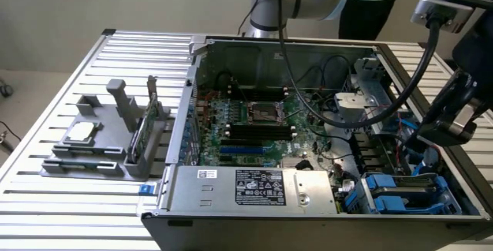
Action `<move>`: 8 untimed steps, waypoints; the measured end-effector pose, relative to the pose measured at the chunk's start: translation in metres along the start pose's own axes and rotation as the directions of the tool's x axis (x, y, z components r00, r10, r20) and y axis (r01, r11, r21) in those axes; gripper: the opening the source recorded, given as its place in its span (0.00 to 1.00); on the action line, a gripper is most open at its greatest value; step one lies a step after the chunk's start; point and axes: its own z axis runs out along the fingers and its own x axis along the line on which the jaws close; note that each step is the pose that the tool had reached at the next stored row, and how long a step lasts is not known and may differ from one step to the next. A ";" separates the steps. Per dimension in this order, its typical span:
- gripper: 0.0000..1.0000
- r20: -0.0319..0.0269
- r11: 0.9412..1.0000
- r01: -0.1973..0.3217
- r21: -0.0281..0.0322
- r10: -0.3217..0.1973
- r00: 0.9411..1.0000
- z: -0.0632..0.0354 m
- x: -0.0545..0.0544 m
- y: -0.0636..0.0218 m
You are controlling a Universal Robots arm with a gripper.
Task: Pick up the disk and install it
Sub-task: 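Insert the first disk wire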
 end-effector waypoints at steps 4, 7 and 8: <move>0.13 0.000 1.000 -0.004 0.000 0.004 1.000 -0.0009 -0.007 -0.0034; 0.13 0.001 1.000 -0.017 -0.001 0.017 1.000 -0.0011 -0.009 -0.0050; 0.13 0.001 1.000 -0.023 -0.001 0.023 1.000 -0.0011 -0.009 -0.0052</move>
